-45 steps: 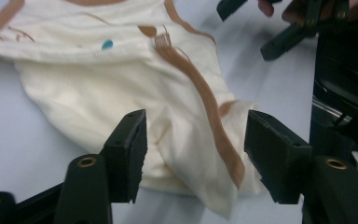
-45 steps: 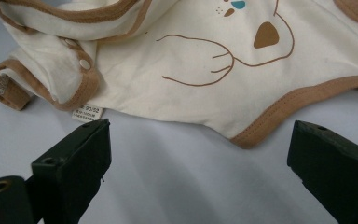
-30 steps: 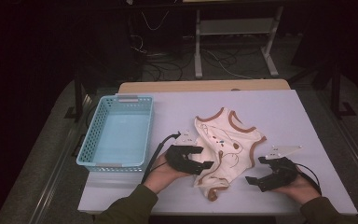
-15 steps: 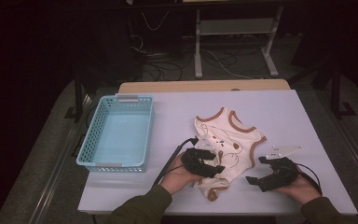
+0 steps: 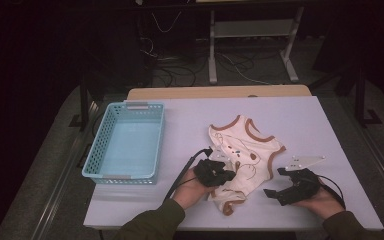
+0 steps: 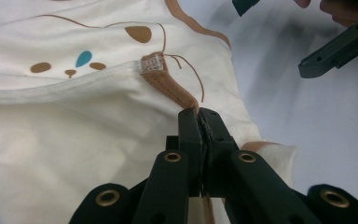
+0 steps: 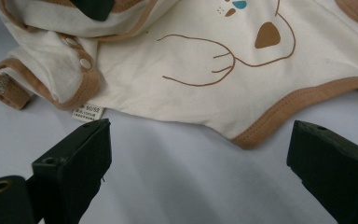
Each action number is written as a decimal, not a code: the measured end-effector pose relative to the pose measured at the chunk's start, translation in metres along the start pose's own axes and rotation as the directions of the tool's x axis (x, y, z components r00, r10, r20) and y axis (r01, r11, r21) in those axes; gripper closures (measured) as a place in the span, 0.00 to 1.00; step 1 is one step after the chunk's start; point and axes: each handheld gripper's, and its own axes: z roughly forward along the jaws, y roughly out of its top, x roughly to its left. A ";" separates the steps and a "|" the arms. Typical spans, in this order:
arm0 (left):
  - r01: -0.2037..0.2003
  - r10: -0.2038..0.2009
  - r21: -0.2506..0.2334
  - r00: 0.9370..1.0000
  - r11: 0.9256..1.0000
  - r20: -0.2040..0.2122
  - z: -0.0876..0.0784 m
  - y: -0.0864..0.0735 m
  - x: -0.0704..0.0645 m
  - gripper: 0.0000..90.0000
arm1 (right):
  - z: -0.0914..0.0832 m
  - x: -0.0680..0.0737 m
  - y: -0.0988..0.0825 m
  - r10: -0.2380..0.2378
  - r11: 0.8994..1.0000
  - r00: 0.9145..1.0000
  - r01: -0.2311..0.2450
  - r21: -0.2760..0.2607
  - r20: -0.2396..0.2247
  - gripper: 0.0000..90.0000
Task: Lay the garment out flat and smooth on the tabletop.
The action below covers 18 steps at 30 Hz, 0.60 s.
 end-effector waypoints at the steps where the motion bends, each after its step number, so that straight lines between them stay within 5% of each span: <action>1: 0.015 -0.015 -0.016 1.000 1.000 -0.008 -0.005 -0.001 0.003 0.97 | 0.000 0.000 0.000 0.000 1.000 1.000 0.000 -0.001 0.000 0.07; 8: 0.060 -0.062 -0.049 0.996 0.997 -0.057 -0.028 -0.009 0.020 0.97 | -0.001 -0.001 0.000 -0.001 1.000 1.000 0.001 -0.004 0.001 0.07; 18: 0.111 -0.114 -0.032 0.986 0.993 -0.125 -0.050 -0.032 0.036 0.97 | -0.001 -0.001 0.000 -0.002 1.000 1.000 0.002 -0.004 0.000 0.07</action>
